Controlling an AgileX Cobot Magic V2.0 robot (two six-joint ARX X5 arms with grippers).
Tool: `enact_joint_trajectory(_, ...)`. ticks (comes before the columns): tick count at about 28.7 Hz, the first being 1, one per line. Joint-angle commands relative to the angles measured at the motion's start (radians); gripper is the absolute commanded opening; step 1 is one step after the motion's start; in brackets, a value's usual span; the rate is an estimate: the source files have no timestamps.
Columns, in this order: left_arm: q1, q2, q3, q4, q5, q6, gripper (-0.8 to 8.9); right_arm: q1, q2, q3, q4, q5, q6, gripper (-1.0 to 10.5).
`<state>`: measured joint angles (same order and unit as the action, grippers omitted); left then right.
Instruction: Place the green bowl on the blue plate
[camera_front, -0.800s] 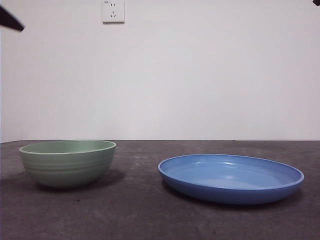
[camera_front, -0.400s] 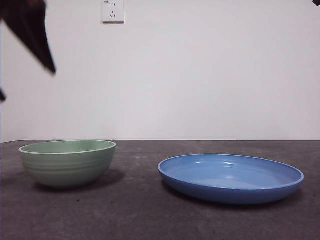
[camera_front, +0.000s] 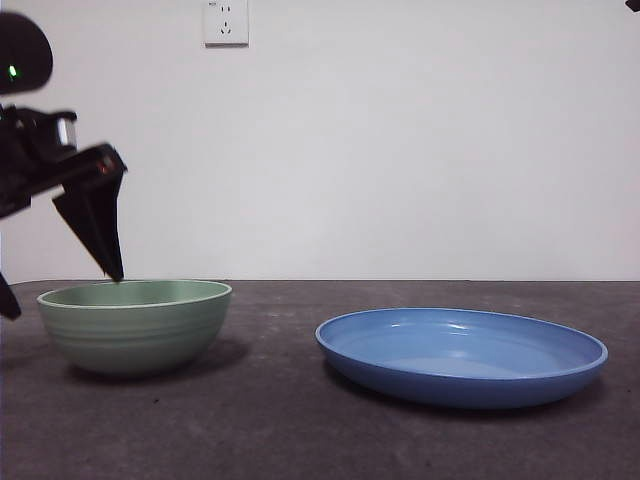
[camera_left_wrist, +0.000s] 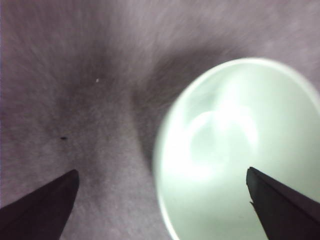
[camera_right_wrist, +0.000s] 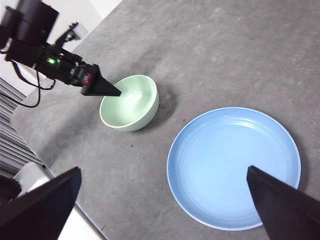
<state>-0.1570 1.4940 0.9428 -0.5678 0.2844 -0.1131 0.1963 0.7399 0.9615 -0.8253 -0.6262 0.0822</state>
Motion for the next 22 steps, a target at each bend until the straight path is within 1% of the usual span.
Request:
enact_joint_trajectory(1,0.000,0.042,0.017,0.016,-0.003,0.019,5.81,0.005,0.003,0.020,0.010,-0.002,-0.004,6.5)
enact_joint_trajectory(5,0.000,0.075,0.017,0.020,-0.003,0.019,4.49,0.005,0.003,0.020,0.010,-0.002,-0.004,6.5)
enact_joint_trajectory(9,0.000,0.079,0.017,0.023,-0.002,0.019,1.37,0.005,0.003,0.020,0.010,-0.002,-0.004,6.5)
enact_joint_trajectory(10,0.000,0.079,0.017,0.023,-0.002,0.019,0.67,0.005,0.003,0.020,0.010,-0.002,-0.004,6.5)
enact_joint_trajectory(11,0.000,0.079,0.017,0.024,-0.002,0.019,0.23,0.005,0.003,0.020,0.010,-0.002,-0.004,6.5)
enact_joint_trajectory(12,0.000,0.079,0.017,0.028,-0.002,0.021,0.09,0.005,0.003,0.020,0.010,-0.002,-0.004,6.5)
enact_joint_trajectory(16,-0.004,0.079,0.034,0.028,-0.002,0.014,0.09,0.005,0.003,0.020,0.010,-0.002,-0.004,6.5)
enact_joint_trajectory(19,-0.030,0.079,0.108,-0.047,-0.002,-0.009,0.09,0.005,0.003,0.020,0.010,-0.003,-0.004,6.5)
enact_joint_trajectory(22,-0.093,0.084,0.227,-0.129,-0.005,-0.024,0.09,0.005,0.003,0.020,0.010,-0.002,-0.004,6.5)
